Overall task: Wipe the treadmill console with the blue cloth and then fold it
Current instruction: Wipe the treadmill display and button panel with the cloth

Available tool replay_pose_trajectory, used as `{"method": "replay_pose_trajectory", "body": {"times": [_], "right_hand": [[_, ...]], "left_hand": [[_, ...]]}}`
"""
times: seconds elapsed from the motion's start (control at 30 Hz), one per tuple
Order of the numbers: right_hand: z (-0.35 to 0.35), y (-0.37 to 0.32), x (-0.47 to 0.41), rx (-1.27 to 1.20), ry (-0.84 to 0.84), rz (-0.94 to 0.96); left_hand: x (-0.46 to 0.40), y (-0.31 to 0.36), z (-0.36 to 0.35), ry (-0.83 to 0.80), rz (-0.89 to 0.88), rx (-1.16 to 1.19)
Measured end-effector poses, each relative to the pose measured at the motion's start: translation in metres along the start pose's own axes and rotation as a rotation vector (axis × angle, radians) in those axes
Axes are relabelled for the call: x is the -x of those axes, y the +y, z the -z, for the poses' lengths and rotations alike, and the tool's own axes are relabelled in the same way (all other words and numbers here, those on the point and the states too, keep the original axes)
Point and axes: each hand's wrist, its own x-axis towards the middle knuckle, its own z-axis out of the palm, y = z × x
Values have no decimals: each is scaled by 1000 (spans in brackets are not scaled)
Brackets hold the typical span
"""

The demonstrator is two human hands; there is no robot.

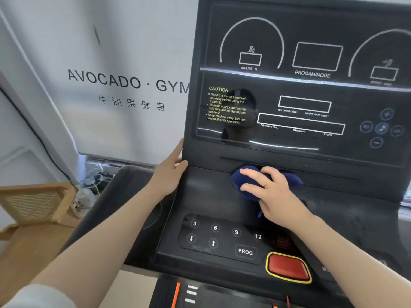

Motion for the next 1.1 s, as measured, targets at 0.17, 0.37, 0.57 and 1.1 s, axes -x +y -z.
{"method": "replay_pose_trajectory", "body": {"times": [0.17,0.37,0.57,1.1], "right_hand": [[-43,-61,-51,-75,31,-36],[-40,-75,-93,32,-121,106],[-23,-67,-109,65,116,-140],[-37,-86,-109,94,356,-568]], "left_hand": [[0,-4,3,-66,13,71],[-1,0,16,-80,156,421],[-13,2,27,-94,64,324],[-19,-3,18,-69,-121,127]]}}
